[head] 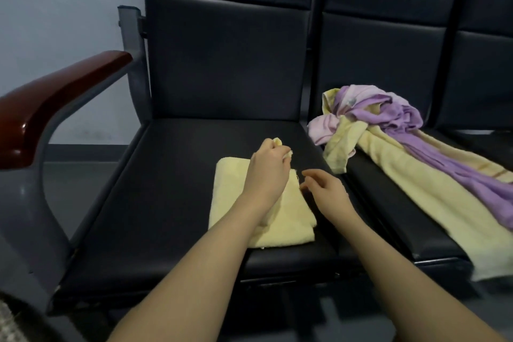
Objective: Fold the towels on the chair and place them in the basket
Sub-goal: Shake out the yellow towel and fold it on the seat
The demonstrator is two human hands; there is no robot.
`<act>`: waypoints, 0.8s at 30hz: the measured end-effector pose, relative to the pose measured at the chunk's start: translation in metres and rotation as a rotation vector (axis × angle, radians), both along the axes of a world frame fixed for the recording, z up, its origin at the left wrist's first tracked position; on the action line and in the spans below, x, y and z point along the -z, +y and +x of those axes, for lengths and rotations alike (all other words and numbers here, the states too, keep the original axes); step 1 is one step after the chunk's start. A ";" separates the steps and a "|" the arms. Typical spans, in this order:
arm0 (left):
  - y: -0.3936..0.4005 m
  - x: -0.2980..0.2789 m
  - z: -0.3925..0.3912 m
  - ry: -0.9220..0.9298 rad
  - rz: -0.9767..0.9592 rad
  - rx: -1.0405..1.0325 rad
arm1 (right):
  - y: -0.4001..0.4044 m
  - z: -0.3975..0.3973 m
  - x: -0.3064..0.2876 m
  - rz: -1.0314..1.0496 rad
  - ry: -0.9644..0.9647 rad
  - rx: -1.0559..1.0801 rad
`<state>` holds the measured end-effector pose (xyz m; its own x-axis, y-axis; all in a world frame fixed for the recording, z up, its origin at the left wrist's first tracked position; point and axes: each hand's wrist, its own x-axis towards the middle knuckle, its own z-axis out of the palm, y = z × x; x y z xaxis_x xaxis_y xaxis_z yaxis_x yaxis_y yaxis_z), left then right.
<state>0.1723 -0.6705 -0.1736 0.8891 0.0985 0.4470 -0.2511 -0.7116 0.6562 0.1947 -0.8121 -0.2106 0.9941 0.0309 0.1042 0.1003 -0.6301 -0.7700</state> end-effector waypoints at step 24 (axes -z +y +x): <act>0.089 0.037 0.004 0.678 0.628 0.005 | 0.039 0.027 -0.011 -0.627 -0.122 -0.286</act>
